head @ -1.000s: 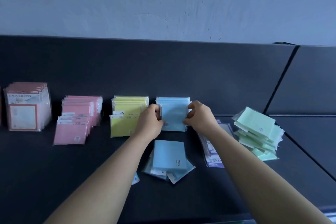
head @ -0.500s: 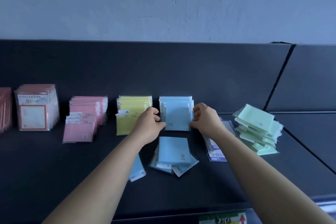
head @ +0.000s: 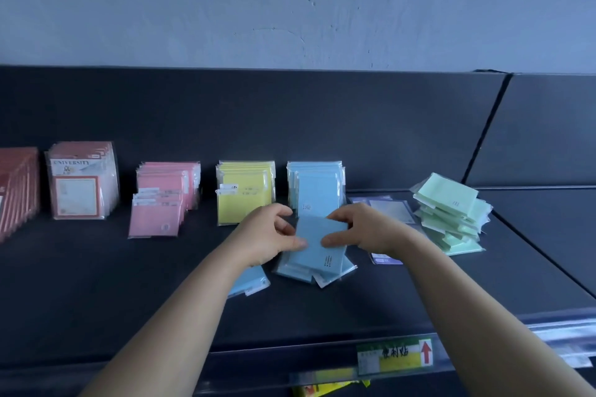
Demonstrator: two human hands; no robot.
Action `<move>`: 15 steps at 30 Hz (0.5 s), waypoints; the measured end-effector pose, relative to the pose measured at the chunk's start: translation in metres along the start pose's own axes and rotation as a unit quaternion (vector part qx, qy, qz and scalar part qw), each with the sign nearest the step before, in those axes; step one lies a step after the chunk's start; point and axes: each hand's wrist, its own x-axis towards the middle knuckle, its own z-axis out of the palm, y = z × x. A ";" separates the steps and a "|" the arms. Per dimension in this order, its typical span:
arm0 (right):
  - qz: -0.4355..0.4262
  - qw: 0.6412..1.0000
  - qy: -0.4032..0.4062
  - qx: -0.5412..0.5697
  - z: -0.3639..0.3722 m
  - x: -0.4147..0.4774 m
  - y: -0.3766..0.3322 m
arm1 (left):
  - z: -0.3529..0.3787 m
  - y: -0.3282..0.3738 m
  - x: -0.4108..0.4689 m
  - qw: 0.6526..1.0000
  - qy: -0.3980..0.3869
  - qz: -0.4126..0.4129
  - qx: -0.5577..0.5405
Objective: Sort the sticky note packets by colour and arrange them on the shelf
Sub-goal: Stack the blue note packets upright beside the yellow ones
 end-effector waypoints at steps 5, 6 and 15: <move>0.039 0.977 0.118 0.172 -0.014 -0.017 0.005 | -0.007 -0.003 -0.008 0.999 0.026 -0.020 0.038; 0.047 0.973 0.150 0.167 -0.017 -0.020 0.008 | -0.004 -0.002 -0.009 0.996 0.005 -0.033 0.080; 0.106 0.941 0.169 0.271 -0.005 -0.041 0.026 | 0.014 0.001 -0.013 0.976 -0.036 -0.036 0.211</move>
